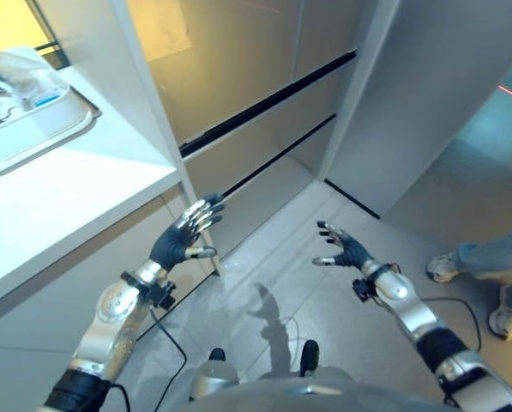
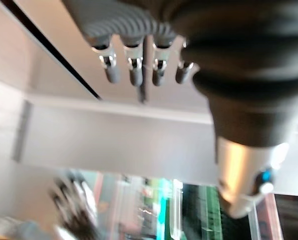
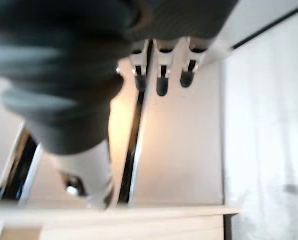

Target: Take the drinks into the refrigerator

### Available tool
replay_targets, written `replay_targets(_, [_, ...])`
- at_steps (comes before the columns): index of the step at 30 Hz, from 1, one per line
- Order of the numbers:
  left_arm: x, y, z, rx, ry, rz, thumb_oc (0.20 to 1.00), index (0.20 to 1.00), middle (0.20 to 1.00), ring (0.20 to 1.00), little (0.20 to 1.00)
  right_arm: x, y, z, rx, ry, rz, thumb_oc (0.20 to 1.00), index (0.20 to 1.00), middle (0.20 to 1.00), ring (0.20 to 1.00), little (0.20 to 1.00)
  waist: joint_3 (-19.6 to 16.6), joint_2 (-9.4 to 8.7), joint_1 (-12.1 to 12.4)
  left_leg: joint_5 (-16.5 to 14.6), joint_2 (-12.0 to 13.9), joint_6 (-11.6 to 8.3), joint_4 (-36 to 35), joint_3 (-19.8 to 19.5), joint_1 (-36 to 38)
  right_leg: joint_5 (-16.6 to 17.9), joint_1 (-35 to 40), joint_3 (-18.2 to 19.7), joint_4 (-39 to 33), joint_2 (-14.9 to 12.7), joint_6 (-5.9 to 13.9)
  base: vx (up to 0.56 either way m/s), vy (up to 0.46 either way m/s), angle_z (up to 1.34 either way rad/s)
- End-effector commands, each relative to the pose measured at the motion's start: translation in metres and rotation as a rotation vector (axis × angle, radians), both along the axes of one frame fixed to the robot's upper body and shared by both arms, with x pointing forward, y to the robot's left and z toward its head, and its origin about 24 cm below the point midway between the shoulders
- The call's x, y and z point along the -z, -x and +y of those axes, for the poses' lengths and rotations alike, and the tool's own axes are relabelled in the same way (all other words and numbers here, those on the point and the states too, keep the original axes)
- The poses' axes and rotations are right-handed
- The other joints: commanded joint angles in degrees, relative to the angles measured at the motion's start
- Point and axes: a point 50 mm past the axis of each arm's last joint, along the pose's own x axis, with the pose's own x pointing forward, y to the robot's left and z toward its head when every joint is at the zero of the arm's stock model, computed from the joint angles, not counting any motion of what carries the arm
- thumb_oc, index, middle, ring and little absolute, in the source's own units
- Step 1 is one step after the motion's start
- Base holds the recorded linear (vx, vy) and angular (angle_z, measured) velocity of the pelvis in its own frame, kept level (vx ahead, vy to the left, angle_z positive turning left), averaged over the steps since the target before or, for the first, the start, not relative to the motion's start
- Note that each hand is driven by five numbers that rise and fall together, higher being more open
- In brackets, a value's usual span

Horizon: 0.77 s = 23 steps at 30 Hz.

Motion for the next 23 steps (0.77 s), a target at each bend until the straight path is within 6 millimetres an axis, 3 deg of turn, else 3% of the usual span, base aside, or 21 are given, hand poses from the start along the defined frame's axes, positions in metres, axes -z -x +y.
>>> replay_targets(1, [0.017, 0.004, 0.005, -0.096, -0.088, -0.002, 1.0, 1.0, 1.0, 1.0, 1.0, -0.004, 0.0, -0.011, 0.02, -0.005, -0.036, 1.0, 1.0, 1.0, 1.0, 1.0, -1.5, -0.59, -0.8, -1.3, -5.9, 7.23, 0.1, 0.9, -3.9, -5.3, -0.9, 0.7, 6.6, -0.2, 1.95, -0.07, 0.001, -0.17])
replay_targets(5, [0.052, 0.018, 0.016, -0.184, -0.217, 0.132, 1.0, 1.0, 1.0, 1.0, 1.0, 0.024, 0.03, -0.021, 0.072, 0.003, 0.101, 1.0, 1.0, 1.0, 1.0, 1.0, -1.6, -0.66, -1.6, -1.3, -5.8, 7.12, 0.1, 1.1, -4.4, -5.2, -1.2, 0.9, 6.4, 0.0, 1.94, -0.04, -0.001, -0.17])
replay_targets(6, [0.077, 0.031, 0.021, -0.247, -0.254, 0.248, 1.0, 1.0, 1.0, 1.0, 1.0, 0.044, 0.047, -0.023, 0.109, 0.011, 0.205, 1.0, 1.0, 1.0, 1.0, 1.0, -1.7, -0.67, -1.8, -1.3, -5.8, 7.16, 0.1, 1.4, -4.4, -5.0, -1.4, 1.3, 6.2, 0.1, 2.01, -0.03, 0.007, -0.11])
replay_targets(7, [0.077, 0.03, 0.021, -0.248, -0.255, 0.246, 1.0, 1.0, 1.0, 1.0, 1.0, 0.044, 0.047, -0.023, 0.109, 0.012, 0.204, 1.0, 1.0, 1.0, 1.0, 1.0, -1.6, -0.65, -1.8, -1.3, -5.8, 7.16, 0.1, 1.4, -4.4, -5.0, -1.4, 1.3, 6.2, 0.1, 2.01, -0.03, 0.008, -0.09])
replay_targets(9, [0.101, 0.044, 0.024, -0.309, -0.281, 0.375, 1.0, 1.0, 1.0, 1.0, 1.0, 0.06, 0.061, -0.023, 0.141, 0.02, 0.292, 1.0, 1.0, 1.0, 1.0, 1.0, -1.8, -0.76, -1.8, -1.3, -5.8, 7.2, 0.1, 1.8, -4.5, -4.6, -1.5, 1.9, 5.8, 0.1, 2.02, -0.01, 0.007, -0.06])
replay_targets(15, [0.154, 0.104, 0.03, -0.487, -0.317, 0.791, 1.0, 1.0, 1.0, 1.0, 1.0, 0.092, 0.095, -0.023, 0.263, 0.026, 0.51, 1.0, 1.0, 1.0, 1.0, 1.0, -2.8, -0.82, -1.8, -1.8, -5.7, 7.34, 0.1, 2.3, -3.3, -4.7, -0.6, 3.0, 5.7, 0.2, 1.83, 0.01, 0.006, -0.14])
replay_targets(18, [0.16, 0.115, 0.027, -0.501, -0.298, 0.851, 1.0, 1.0, 1.0, 1.0, 1.0, 0.098, 0.103, -0.022, 0.319, 0.0, 0.558, 1.0, 1.0, 1.0, 1.0, 1.0, -3.6, -0.67, -1.8, -2.2, -5.7, 7.24, 0.1, 2.5, -2.7, -4.7, 0.3, 2.9, 5.1, 0.2, 1.86, 0.02, 0.009, -0.04])
replay_targets(23, [0.161, 0.116, 0.025, -0.514, -0.274, 0.861, 1.0, 1.0, 1.0, 1.0, 1.0, 0.098, 0.098, -0.015, 0.303, -0.016, 0.556, 1.0, 1.0, 1.0, 1.0, 1.0, -4.0, -0.67, -1.6, -2.4, -5.6, 7.17, 0.1, 2.4, -2.5, -4.7, 0.6, 3.0, 4.9, 0.1, 1.86, 0.01, 0.002, 0.0])
